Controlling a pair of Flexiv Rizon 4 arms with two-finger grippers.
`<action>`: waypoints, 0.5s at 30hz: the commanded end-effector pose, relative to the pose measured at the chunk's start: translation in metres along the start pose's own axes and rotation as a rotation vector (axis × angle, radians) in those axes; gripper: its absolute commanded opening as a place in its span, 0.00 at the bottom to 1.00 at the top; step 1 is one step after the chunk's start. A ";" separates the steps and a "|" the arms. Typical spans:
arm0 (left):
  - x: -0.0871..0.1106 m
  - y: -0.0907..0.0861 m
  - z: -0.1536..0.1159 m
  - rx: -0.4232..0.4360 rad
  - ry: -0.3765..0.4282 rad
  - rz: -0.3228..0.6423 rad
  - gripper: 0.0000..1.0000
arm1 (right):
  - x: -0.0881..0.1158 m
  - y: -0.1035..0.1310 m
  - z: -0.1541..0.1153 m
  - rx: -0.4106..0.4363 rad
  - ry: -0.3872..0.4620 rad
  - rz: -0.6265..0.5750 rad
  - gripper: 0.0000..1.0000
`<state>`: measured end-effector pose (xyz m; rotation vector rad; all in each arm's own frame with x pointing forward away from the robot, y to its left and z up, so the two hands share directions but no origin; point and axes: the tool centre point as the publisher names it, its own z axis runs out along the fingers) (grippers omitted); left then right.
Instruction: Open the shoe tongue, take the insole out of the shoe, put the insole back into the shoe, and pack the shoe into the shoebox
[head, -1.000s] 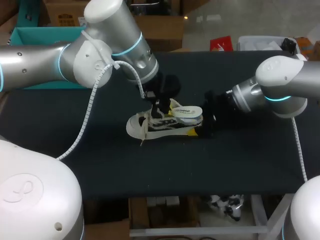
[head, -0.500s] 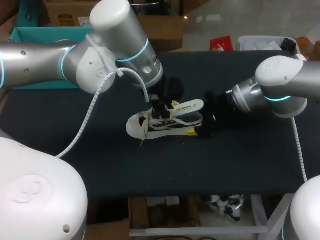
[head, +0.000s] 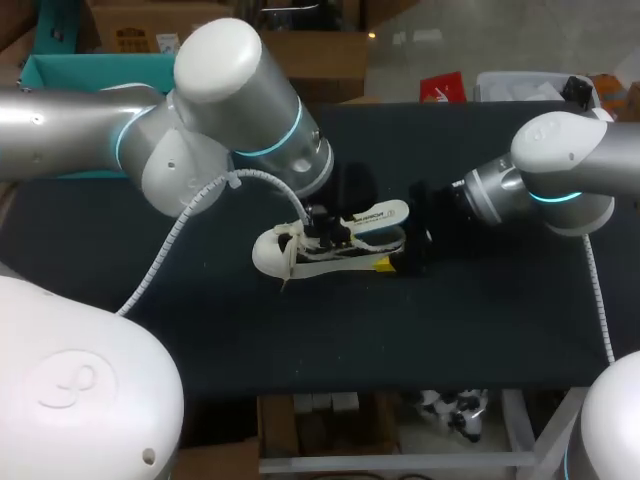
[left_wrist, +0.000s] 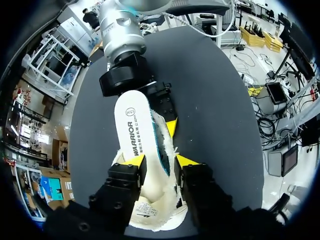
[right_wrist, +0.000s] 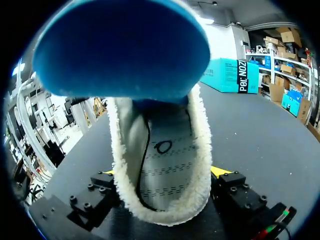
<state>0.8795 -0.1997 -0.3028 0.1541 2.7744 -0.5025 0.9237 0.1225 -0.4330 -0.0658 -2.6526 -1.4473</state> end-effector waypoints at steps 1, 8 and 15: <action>0.002 -0.009 0.001 -0.004 -0.051 -0.014 0.39 | 0.001 -0.007 0.004 -0.002 0.002 0.001 0.00; 0.008 -0.022 0.013 -0.010 -0.107 -0.043 0.38 | 0.001 -0.007 0.004 -0.002 0.002 0.001 0.00; 0.009 -0.029 0.027 -0.053 -0.184 -0.075 0.40 | 0.001 -0.007 0.004 -0.002 0.002 0.001 0.00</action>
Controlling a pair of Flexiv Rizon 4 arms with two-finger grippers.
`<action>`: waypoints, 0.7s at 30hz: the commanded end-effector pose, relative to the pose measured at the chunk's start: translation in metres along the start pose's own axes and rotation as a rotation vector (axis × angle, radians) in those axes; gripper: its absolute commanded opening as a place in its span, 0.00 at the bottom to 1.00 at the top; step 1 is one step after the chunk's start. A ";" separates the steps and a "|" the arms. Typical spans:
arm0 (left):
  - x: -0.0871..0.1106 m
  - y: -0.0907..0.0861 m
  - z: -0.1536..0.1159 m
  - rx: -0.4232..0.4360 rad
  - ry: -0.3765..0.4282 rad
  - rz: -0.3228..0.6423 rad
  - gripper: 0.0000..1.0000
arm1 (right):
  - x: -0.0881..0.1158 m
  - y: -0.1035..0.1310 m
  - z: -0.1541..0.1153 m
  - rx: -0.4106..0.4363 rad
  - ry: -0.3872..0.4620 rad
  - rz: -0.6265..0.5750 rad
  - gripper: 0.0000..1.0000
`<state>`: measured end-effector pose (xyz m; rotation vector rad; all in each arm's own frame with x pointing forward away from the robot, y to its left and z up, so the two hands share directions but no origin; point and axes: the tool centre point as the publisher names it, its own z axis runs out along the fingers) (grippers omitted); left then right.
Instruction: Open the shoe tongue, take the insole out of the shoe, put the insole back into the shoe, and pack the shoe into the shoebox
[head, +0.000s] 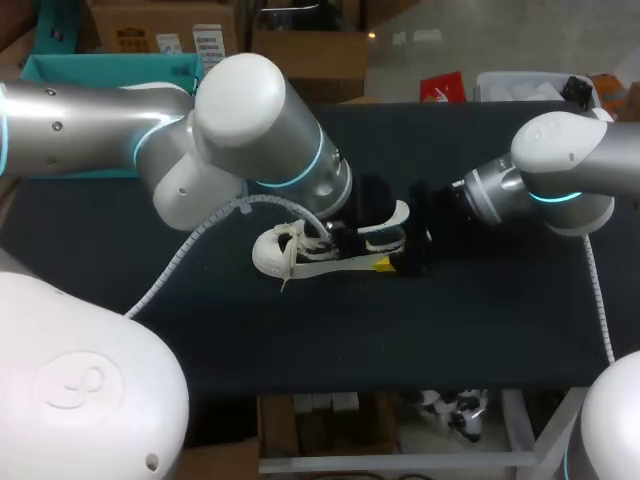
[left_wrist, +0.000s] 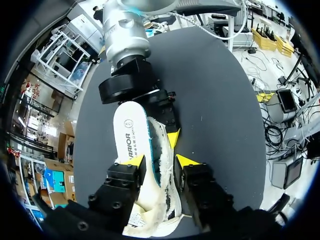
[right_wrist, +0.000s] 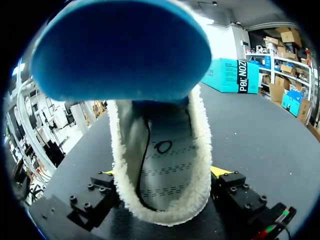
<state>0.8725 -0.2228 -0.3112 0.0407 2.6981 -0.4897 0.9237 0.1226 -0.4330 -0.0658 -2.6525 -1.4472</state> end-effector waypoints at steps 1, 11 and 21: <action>0.002 -0.010 0.014 -0.043 -0.110 -0.024 0.40 | 0.001 -0.007 0.004 -0.002 0.002 0.001 0.00; -0.011 -0.015 0.026 -0.090 -0.224 -0.065 0.32 | 0.001 -0.007 0.004 -0.002 0.002 0.001 0.00; -0.024 -0.009 0.036 -0.108 -0.263 -0.099 0.22 | 0.001 -0.007 0.004 -0.002 0.002 0.001 0.00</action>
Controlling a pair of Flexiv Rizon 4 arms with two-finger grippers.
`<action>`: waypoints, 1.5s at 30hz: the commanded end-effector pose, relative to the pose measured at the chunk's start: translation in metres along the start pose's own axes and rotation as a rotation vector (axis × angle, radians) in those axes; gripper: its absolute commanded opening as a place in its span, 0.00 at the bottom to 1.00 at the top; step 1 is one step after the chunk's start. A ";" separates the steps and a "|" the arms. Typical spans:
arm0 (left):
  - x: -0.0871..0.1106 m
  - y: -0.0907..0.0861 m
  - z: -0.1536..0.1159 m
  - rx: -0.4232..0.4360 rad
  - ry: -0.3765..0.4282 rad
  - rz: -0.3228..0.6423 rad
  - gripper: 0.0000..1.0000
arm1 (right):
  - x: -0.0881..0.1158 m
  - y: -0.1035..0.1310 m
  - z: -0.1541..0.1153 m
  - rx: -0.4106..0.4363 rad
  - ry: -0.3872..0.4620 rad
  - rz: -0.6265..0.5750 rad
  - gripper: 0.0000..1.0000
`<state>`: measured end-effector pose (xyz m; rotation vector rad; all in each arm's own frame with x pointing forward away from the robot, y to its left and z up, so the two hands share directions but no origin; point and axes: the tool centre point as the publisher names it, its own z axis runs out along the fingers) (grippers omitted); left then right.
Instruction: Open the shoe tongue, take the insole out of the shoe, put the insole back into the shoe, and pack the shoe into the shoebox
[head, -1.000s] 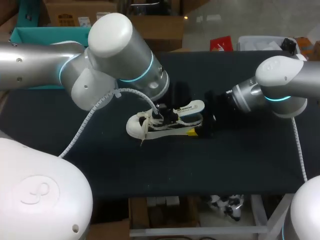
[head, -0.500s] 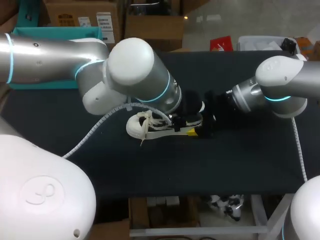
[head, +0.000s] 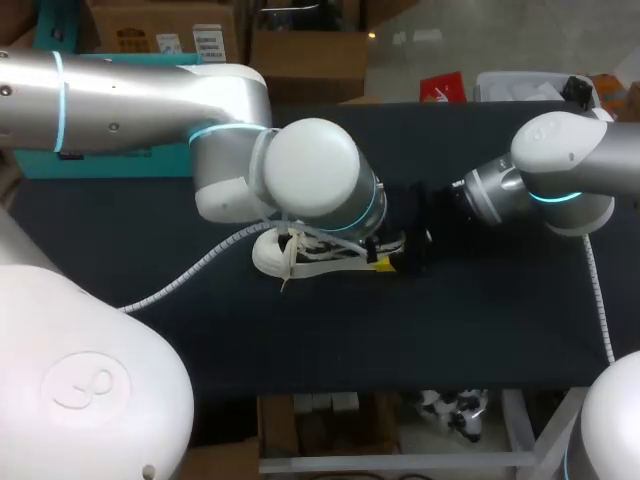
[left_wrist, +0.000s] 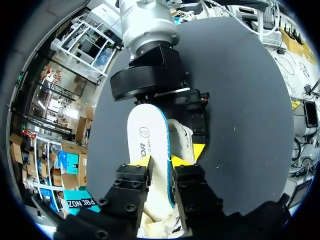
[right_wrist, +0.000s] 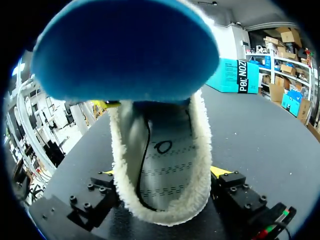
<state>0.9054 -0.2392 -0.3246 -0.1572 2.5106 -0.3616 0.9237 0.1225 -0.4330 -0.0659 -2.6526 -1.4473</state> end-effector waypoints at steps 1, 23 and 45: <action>0.001 -0.001 0.007 -0.006 -0.043 -0.010 0.22 | 0.001 -0.007 0.004 -0.002 0.002 0.000 0.00; -0.006 0.002 0.006 -0.011 -0.071 -0.041 0.00 | 0.001 -0.007 0.004 -0.002 0.002 0.000 0.00; -0.022 -0.021 -0.090 0.382 0.120 -0.026 0.00 | -0.005 -0.004 0.001 0.012 0.000 0.006 1.00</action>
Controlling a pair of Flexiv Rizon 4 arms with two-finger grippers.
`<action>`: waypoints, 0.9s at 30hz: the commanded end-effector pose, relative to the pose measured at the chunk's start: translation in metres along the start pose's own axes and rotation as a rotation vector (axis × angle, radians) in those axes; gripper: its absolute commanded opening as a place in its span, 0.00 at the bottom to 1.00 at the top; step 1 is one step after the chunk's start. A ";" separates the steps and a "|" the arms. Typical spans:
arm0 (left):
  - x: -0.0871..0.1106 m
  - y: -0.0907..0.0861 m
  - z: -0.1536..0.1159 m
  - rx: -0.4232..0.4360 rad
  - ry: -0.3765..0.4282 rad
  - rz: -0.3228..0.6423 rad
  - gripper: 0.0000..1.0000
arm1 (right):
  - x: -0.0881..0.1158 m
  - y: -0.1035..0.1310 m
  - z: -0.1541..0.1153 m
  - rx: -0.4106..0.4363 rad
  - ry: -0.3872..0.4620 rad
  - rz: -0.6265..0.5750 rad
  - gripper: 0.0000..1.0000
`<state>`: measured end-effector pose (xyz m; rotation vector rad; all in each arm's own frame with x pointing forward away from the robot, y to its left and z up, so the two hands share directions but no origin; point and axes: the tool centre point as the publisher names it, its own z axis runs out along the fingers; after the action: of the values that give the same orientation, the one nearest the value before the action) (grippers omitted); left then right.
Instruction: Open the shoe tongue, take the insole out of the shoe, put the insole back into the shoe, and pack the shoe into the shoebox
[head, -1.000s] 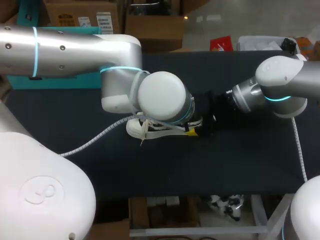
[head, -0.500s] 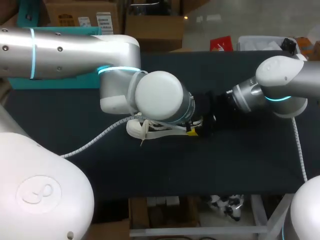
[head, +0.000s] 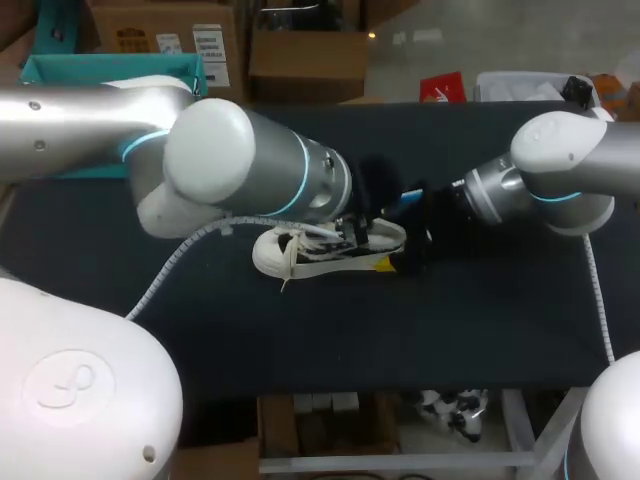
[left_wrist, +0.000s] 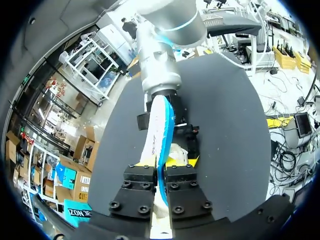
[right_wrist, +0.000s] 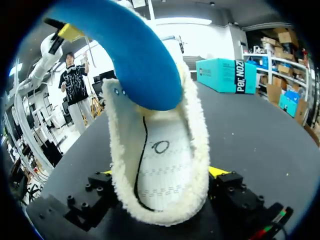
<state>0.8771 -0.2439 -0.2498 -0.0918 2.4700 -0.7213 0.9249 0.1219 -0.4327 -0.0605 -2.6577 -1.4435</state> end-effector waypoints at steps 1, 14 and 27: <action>-0.006 -0.004 -0.018 0.129 0.096 -0.002 0.00 | -0.004 -0.005 0.001 0.010 0.001 0.011 1.00; -0.008 -0.053 -0.057 0.405 0.256 0.047 0.00 | 0.019 -0.020 -0.056 0.161 -0.060 0.125 1.00; -0.020 -0.060 -0.099 0.565 0.367 0.056 0.00 | 0.019 0.021 -0.107 0.336 -0.098 0.079 1.00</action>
<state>0.8357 -0.2592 -0.1444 0.2770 2.5067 -1.3224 0.9215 0.0426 -0.3708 -0.2020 -2.8467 -1.0759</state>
